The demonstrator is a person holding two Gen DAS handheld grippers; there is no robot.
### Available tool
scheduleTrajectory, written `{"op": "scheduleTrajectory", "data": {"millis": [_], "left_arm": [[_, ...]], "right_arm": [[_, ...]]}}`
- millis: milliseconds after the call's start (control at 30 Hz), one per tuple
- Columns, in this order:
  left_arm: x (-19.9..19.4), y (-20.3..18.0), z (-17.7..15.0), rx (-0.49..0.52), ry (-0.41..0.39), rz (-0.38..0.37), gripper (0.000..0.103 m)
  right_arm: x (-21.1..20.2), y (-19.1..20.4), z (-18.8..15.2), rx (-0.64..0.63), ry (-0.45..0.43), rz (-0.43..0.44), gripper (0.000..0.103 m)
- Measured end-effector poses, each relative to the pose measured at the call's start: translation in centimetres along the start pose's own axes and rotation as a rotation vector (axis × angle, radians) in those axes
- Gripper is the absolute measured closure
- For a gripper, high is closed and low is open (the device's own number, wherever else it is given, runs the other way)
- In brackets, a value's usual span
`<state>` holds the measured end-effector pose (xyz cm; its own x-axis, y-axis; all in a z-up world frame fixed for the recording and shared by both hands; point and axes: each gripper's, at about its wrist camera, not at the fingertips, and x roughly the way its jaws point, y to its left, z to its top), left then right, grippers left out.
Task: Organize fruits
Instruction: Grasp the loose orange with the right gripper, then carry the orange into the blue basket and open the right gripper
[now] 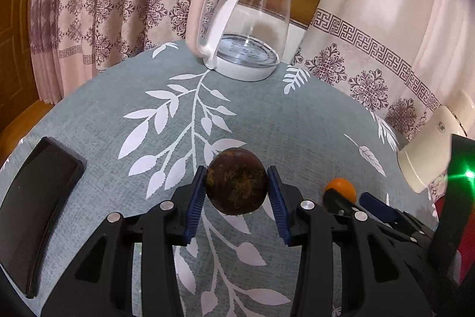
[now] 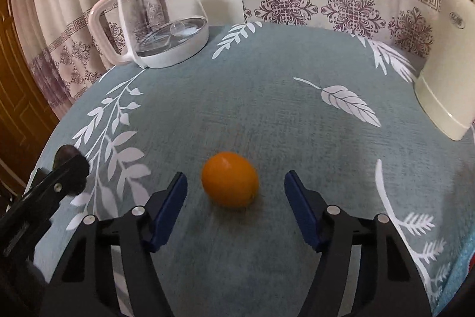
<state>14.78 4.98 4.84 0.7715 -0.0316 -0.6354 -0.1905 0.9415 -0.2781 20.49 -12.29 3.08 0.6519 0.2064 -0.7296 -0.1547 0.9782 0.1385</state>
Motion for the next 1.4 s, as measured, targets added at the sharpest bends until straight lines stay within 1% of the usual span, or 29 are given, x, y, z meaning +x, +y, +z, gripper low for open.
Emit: {"op": "scheduleTrajectory", "data": {"millis": [33, 100, 133, 233, 300, 367, 500, 867, 1033, 1167, 1400], "left_arm": [[-0.1, 0.1, 0.0, -0.002, -0.001, -0.001, 0.061], [-0.1, 0.1, 0.1, -0.002, -0.005, -0.001, 0.061], [-0.1, 0.1, 0.1, -0.003, -0.004, -0.001, 0.061], [-0.1, 0.1, 0.1, -0.004, 0.0, -0.004, 0.061], [-0.1, 0.0, 0.1, -0.001, 0.002, -0.005, 0.061], [-0.1, 0.0, 0.1, -0.001, 0.003, -0.007, 0.061], [-0.1, 0.0, 0.1, -0.001, 0.004, -0.01, 0.061], [-0.5, 0.0, 0.1, -0.007, -0.005, -0.021, 0.061], [-0.9, -0.7, -0.1, 0.014, -0.016, -0.033, 0.061], [-1.5, -1.4, -0.3, 0.046, -0.04, -0.033, 0.061], [-2.1, -1.9, -0.5, 0.065, -0.059, -0.045, 0.061]], "right_arm": [[0.2, 0.0, 0.0, 0.002, 0.004, 0.0, 0.037], [1.0, 0.1, 0.1, 0.002, 0.019, -0.012, 0.042], [1.2, 0.1, 0.1, 0.001, 0.022, -0.02, 0.043], [1.4, 0.2, 0.2, -0.006, 0.016, -0.038, 0.047], [1.4, 0.3, 0.3, -0.007, 0.016, -0.041, 0.055], [1.3, 0.5, 0.2, -0.011, 0.017, -0.016, 0.062], [0.9, 0.8, -0.3, -0.026, 0.013, -0.029, 0.062], [-1.7, 0.3, -1.9, 0.017, -0.003, -0.022, 0.062], [-3.8, 0.0, -2.4, 0.029, -0.031, -0.027, 0.062], [-5.7, -0.5, -3.0, 0.044, -0.056, -0.033, 0.062], [-8.6, -1.8, -4.0, 0.087, -0.09, -0.053, 0.062]]}}
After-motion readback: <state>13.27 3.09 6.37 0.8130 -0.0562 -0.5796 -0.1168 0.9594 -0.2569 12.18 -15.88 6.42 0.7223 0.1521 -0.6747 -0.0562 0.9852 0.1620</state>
